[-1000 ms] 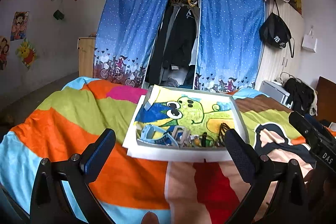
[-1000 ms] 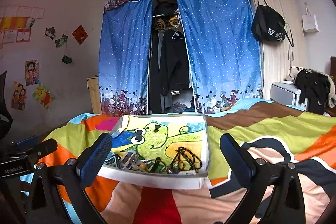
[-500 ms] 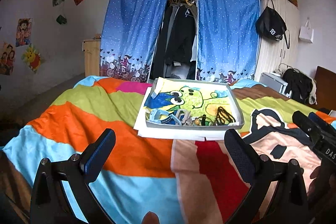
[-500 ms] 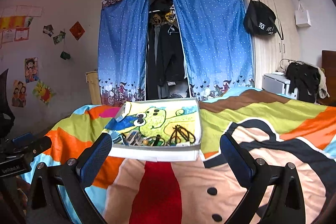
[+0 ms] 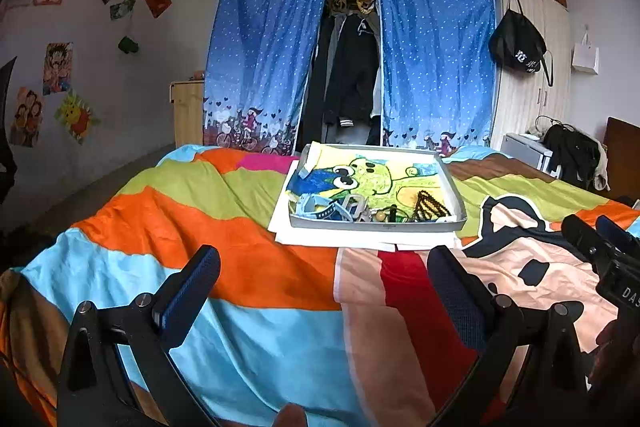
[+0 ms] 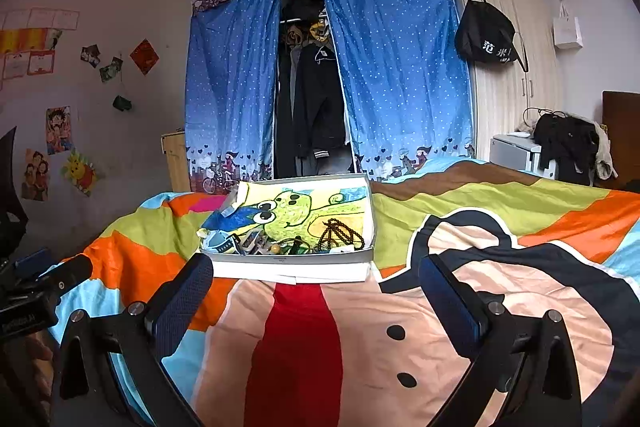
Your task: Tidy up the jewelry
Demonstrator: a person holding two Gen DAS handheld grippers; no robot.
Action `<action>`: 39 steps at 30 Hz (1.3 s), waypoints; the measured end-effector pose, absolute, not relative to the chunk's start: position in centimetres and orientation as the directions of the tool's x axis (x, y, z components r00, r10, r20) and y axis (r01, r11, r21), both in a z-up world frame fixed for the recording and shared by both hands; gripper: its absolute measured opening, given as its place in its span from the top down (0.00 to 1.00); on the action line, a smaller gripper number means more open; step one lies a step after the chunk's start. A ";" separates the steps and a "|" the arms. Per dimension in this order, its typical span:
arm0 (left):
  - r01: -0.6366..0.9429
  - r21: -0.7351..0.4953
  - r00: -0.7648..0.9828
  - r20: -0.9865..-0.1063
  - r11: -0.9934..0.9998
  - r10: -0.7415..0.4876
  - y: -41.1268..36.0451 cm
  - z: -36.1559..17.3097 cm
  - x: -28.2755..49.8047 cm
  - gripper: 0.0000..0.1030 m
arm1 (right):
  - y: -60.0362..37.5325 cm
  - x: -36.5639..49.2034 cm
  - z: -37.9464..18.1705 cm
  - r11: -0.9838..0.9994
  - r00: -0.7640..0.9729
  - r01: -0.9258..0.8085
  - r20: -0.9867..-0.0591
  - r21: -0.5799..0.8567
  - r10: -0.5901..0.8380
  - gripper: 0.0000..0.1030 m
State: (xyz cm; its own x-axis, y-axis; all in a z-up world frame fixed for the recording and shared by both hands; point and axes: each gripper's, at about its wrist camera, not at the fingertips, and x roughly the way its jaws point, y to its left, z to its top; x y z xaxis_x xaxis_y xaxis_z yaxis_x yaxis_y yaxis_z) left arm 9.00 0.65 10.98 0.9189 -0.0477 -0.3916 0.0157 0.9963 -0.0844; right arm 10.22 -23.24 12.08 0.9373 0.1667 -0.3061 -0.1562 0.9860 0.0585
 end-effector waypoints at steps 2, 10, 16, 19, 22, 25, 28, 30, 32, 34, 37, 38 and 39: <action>0.006 -0.076 0.915 -0.401 0.997 -0.036 0.5 10.6 8.9 0.01 | -23.3 10.1 11.9 0.986 0.937 -0.155 -0.308 0.058 0.165 0.00; -0.009 -0.071 0.902 -0.432 0.997 -0.023 0.1 9.0 8.6 0.01 | -23.8 9.7 10.0 0.988 0.927 -0.145 -0.340 0.056 0.156 0.00; -0.025 -0.079 0.894 -0.449 0.997 -0.013 0.2 8.1 8.6 0.01 | -23.9 9.5 9.0 0.988 0.922 -0.145 -0.356 0.049 0.153 0.00; -0.032 -0.085 0.893 -0.449 0.996 -0.010 0.3 7.9 8.6 0.01 | -24.1 9.5 8.7 0.988 0.920 -0.145 -0.360 0.051 0.153 0.00; -0.033 -0.089 0.894 -0.448 0.995 -0.011 0.4 7.9 8.5 0.01 | -24.2 9.5 8.6 0.988 0.919 -0.143 -0.363 0.056 0.154 0.00; -0.035 -0.082 0.895 -0.446 0.996 -0.005 0.3 7.8 8.4 0.01 | -24.3 9.5 8.4 0.988 0.919 -0.140 -0.364 0.058 0.152 0.00; -0.034 -0.076 0.895 -0.446 0.997 -0.004 0.2 7.6 8.3 0.01 | -24.4 9.5 8.3 0.989 0.918 -0.138 -0.368 0.056 0.149 0.00; -0.034 -0.073 0.894 -0.449 0.997 -0.003 0.1 7.4 8.3 0.01 | -24.4 9.4 8.2 0.989 0.916 -0.139 -0.372 0.056 0.150 0.00; -0.035 -0.065 0.893 -0.450 0.997 0.002 0.1 7.3 8.3 0.01 | -24.5 9.4 8.1 0.989 0.915 -0.138 -0.375 0.055 0.149 0.00; -0.039 -0.056 0.893 -0.450 0.998 0.010 0.0 7.2 8.3 0.01 | -24.4 9.3 8.0 0.989 0.916 -0.138 -0.373 0.051 0.147 0.00; -0.047 -0.040 0.895 -0.446 0.998 0.024 0.0 7.0 8.2 0.01 | -24.4 8.9 7.9 0.990 0.923 -0.137 -0.358 0.031 0.139 0.00; -0.046 -0.035 0.895 -0.444 0.998 0.026 0.0 6.9 8.2 0.01 | -24.3 8.7 7.9 0.990 0.925 -0.139 -0.353 0.029 0.140 0.00; -0.046 -0.032 0.895 -0.445 0.998 0.028 0.0 6.8 8.2 0.01 | -24.3 8.5 7.9 0.990 0.928 -0.140 -0.346 0.025 0.140 0.00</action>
